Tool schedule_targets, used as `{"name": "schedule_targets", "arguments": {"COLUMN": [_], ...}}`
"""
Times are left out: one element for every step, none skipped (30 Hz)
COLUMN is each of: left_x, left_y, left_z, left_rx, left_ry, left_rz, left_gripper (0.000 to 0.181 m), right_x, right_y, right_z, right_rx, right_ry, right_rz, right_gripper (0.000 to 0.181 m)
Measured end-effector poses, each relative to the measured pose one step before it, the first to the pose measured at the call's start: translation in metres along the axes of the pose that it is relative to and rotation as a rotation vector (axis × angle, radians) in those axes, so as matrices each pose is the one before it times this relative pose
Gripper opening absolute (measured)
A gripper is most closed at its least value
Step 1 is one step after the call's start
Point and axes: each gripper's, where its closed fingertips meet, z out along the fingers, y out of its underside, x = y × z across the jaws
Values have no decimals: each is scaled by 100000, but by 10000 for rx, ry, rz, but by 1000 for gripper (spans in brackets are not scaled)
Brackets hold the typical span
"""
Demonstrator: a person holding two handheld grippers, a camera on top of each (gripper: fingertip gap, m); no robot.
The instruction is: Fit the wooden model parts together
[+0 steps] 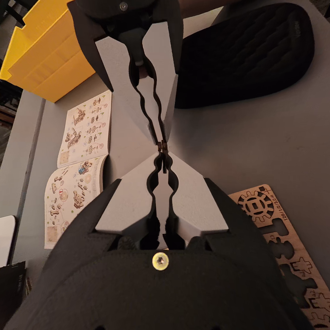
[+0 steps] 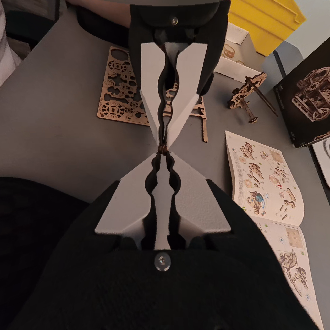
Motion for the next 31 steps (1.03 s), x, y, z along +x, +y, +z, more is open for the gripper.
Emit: {"name": "schedule_targets", "arguments": {"left_x": [75, 134, -162, -197, -33, 43, 219, 128, 137, 206, 258, 245, 311, 321, 261, 148, -55, -161, 47, 5, -87, 78, 178, 203, 271, 183, 107, 166, 142, 12, -27], "left_y": [26, 32, 204, 196, 29, -141, -142, -89, -70, 7, -10, 38, 109, 125, 108, 55, 202, 207, 107, 45, -4, -91, -151, -167, -150, 5, 112, 126, 136, 169, 152], "left_z": [-1, -56, -49, -73, -89, -75, -24, 14, 36, 85, 104, 119, 157, 201, 201, 192, 148, 88, 19, -28, -58, -79, -54, -11, 26, 64, 75, 65, 89, 110, 113], "left_rx": [23, 16, -101, -80, 32, 111, 75, 5, 9, -28, -28, -56, -101, -114, -112, -91, -161, -128, -19, 28, 26, 63, 67, 65, 49, -50, -108, -102, -100, -136, -113], "left_ry": [3, 68, -51, -50, 49, 48, 90, -1, 7, 77, 99, 68, 97, 74, 40, -3, -88, -102, 59, 58, -6, 40, 72, 53, 87, 27, 9, 49, 56, -11, -31], "left_rz": [75, 23, -38, -57, -44, 4, 91, 139, 104, 63, 102, 133, 159, 178, 145, 75, 10, -20, -75, -83, -18, 46, 92, 123, 128, 125, 124, 103, 45, 21, 6], "left_gripper": [0, 2, 6, 7, 8, 9, 10, 10, 10, 9, 8, 7, 6, 5, 6, 9, 11, 14, 17, 18, 19, 18, 16, 12, 8, 9, 9, 9, 9, 8, 8], "right_x": [-91, -138, 44, 41, 0, -23, -155, -177, -123, -123, -263, -168, -204, -214, -248, -69, 7, -46, -22, -10, -4, -79, -89, -46, -157, -154, -60, -105, -68, 46, 78], "right_y": [-57, 49, 31, -20, -72, -145, -155, -27, 173, 131, 121, 141, 85, 120, 162, 142, 166, 203, 74, -107, -108, -124, -148, -82, -19, 27, 88, 117, 117, 161, 162], "right_z": [21, 29, 4, -29, -36, -60, -29, 26, 50, 63, 88, 87, 98, 140, 175, 208, 203, 182, 100, 19, -16, -28, -27, -8, 14, 66, 147, 186, 161, 108, 75], "right_rx": [13, -25, -17, 19, 40, 83, 87, 21, -80, -41, -43, -63, -24, -50, -66, -54, -76, -120, -39, 60, 44, 39, 60, 21, 0, -13, -63, -76, -74, -88, -58], "right_ry": [-49, -84, 9, 10, -9, -15, -99, -118, -67, -60, -161, -118, -128, -147, -162, -28, 26, -16, 0, 11, 19, -31, -32, 2, -98, -97, -24, -52, -34, 15, 21], "right_rz": [-40, 9, 23, 23, -4, -23, 8, 8, -35, -58, 18, 26, 8, 59, 39, -3, -52, -5, -24, -27, -36, -38, -49, -68, -8, 32, -13, -14, 14, 31, 64], "right_gripper": [4, 4, 4, 4, 4, 4, 4, 4, 4, 4, 4, 4, 4, 4, 4, 4, 4, 4, 4, 4, 4, 4, 4, 4, 4, 4, 4, 4, 4, 4, 4]}}
